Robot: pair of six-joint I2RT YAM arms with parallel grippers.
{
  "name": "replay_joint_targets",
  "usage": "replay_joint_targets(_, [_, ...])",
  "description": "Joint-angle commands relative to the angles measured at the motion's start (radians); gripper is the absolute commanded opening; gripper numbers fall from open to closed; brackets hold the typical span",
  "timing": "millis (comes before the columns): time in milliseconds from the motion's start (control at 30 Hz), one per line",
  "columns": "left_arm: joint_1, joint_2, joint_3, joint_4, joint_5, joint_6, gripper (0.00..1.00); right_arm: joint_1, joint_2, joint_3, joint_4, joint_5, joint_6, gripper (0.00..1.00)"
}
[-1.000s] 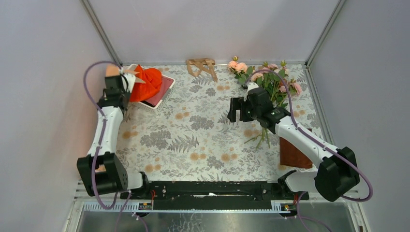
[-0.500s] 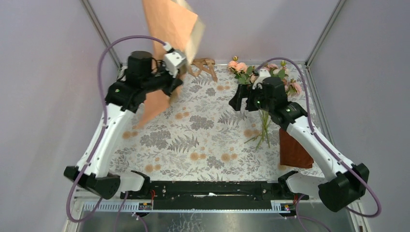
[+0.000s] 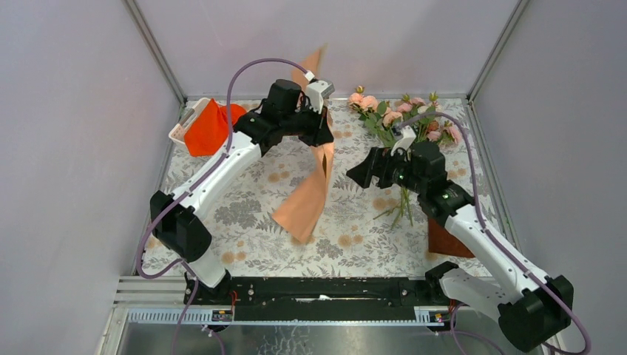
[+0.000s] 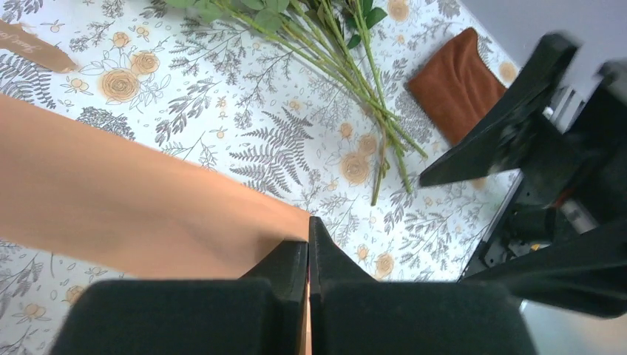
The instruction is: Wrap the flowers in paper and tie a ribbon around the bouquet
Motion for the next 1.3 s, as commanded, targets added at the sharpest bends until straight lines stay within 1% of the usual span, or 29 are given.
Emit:
replay_joint_targets(0, [-0.008, -0.007, -0.012, 0.162, -0.025, -0.105, 0.0, 0.042, 0.059, -0.024, 0.246, 0.02, 0.073, 0.92])
replay_joint_targets(33, [-0.01, -0.006, -0.018, 0.157, -0.027, -0.099, 0.0, 0.041, 0.067, -0.001, 0.228, 0.052, 0.062, 0.94])
replay_joint_targets(100, [-0.015, -0.012, -0.046, 0.149, -0.036, -0.076, 0.0, 0.03, 0.066, 0.08, 0.141, 0.171, 0.025, 0.97])
replay_joint_targets(167, [-0.016, -0.027, -0.088, 0.15, -0.048, -0.052, 0.0, -0.028, 0.062, 0.152, 0.068, 0.234, 0.037, 0.98])
replay_joint_targets(200, [-0.017, -0.032, -0.104, 0.157, -0.054, -0.046, 0.0, -0.054, 0.067, 0.178, 0.049, 0.243, 0.067, 0.97])
replay_joint_targets(267, [-0.018, -0.032, -0.13, 0.172, -0.061, -0.055, 0.0, -0.065, 0.092, 0.218, 0.015, 0.245, 0.097, 0.94])
replay_joint_targets(333, [-0.018, -0.02, -0.135, 0.182, -0.053, -0.081, 0.0, -0.056, 0.117, 0.202, 0.02, 0.163, 0.125, 0.9])
replay_joint_targets(367, [-0.02, -0.015, -0.137, 0.185, -0.05, -0.093, 0.0, -0.034, 0.122, 0.182, 0.029, 0.147, 0.126, 0.88])
replay_joint_targets(400, [-0.022, -0.011, -0.14, 0.192, -0.052, -0.101, 0.0, 0.008, 0.119, 0.161, 0.032, 0.17, 0.115, 0.87])
replay_joint_targets(467, [-0.029, -0.013, -0.152, 0.209, -0.062, -0.111, 0.0, 0.113, 0.115, 0.139, 0.022, 0.278, 0.069, 0.87])
replay_joint_targets(533, [-0.032, -0.019, -0.168, 0.229, -0.07, -0.119, 0.0, 0.179, 0.127, 0.14, 0.009, 0.339, 0.039, 0.88])
replay_joint_targets(600, [-0.033, -0.021, -0.177, 0.236, -0.073, -0.123, 0.0, 0.208, 0.149, 0.143, 0.005, 0.39, 0.028, 0.88])
replay_joint_targets(767, [-0.033, -0.031, -0.196, 0.246, -0.087, -0.12, 0.0, 0.222, 0.237, 0.152, 0.076, 0.475, 0.011, 0.86])
replay_joint_targets(900, [-0.033, -0.029, -0.196, 0.25, -0.09, -0.122, 0.0, 0.224, 0.325, 0.208, 0.106, 0.461, -0.011, 0.86])
replay_joint_targets(933, [-0.033, -0.026, -0.195, 0.249, -0.09, -0.123, 0.0, 0.228, 0.34, 0.214, 0.139, 0.449, -0.012, 0.86])
replay_joint_targets(1000, [-0.033, -0.023, -0.193, 0.252, -0.095, -0.122, 0.0, 0.234, 0.364, 0.224, 0.148, 0.433, -0.014, 0.91])
replay_joint_targets(1067, [-0.033, -0.02, -0.193, 0.257, -0.098, -0.121, 0.0, 0.239, 0.371, 0.225, 0.159, 0.422, -0.013, 0.94])
replay_joint_targets(1267, [-0.033, -0.012, -0.196, 0.258, -0.1, -0.12, 0.0, 0.246, 0.368, 0.199, 0.191, 0.438, 0.005, 0.95])
